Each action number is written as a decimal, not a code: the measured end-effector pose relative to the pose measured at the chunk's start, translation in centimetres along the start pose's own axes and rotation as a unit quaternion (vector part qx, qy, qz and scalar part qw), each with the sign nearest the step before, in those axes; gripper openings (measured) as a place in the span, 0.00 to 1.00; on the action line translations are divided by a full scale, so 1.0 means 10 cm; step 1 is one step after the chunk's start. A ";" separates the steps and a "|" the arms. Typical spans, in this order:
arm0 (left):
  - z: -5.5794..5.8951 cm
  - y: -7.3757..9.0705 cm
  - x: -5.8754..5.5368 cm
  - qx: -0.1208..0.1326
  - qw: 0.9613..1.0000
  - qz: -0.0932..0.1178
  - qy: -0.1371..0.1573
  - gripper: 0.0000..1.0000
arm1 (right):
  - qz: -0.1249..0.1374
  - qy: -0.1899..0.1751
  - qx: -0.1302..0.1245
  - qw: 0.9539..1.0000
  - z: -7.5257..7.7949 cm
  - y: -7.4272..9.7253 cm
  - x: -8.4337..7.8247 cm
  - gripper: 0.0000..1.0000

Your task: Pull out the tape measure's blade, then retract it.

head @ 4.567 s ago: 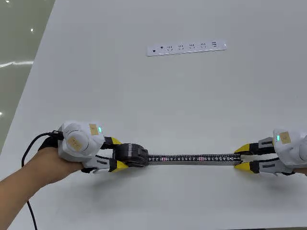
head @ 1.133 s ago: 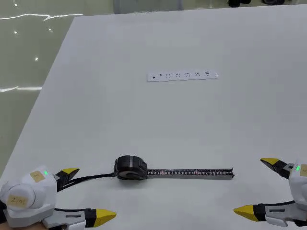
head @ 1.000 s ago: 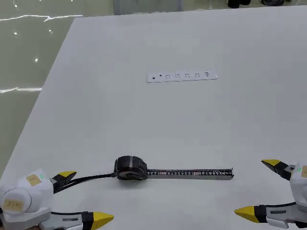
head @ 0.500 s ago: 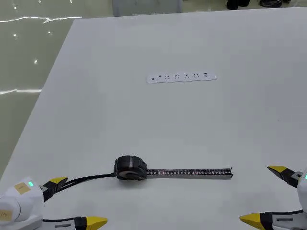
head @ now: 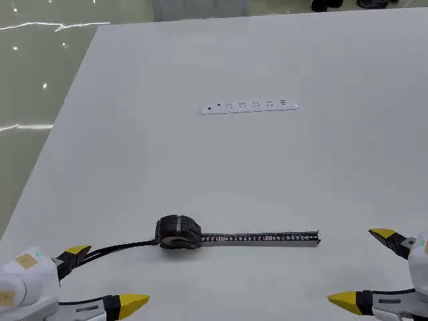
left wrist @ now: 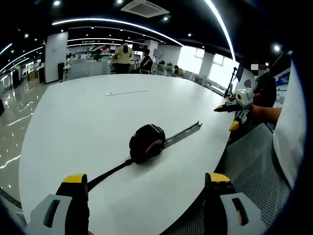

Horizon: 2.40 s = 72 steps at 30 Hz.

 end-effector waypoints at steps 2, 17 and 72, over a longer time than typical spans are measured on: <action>0.01 -0.01 0.00 -0.001 1.000 0.001 -0.002 0.96 | 0.000 -0.001 -0.001 1.000 -0.01 -0.01 -0.01 0.94; 0.06 0.01 -0.04 -0.007 1.000 -0.003 0.004 0.95 | -0.003 -0.006 0.003 1.000 -0.04 -0.03 -0.06 0.94; 0.17 -0.40 0.32 -0.021 0.999 0.006 0.038 0.92 | 0.010 0.003 0.025 1.000 -0.02 -0.14 0.02 0.93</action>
Point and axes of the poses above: the centre of the closed fingertips' face, and the gripper's own axes: y roughly backward along the fingers, z roughly to its right, x roughly out of its top, the point moved 6 cm from there along y, roughly backward along the fingers
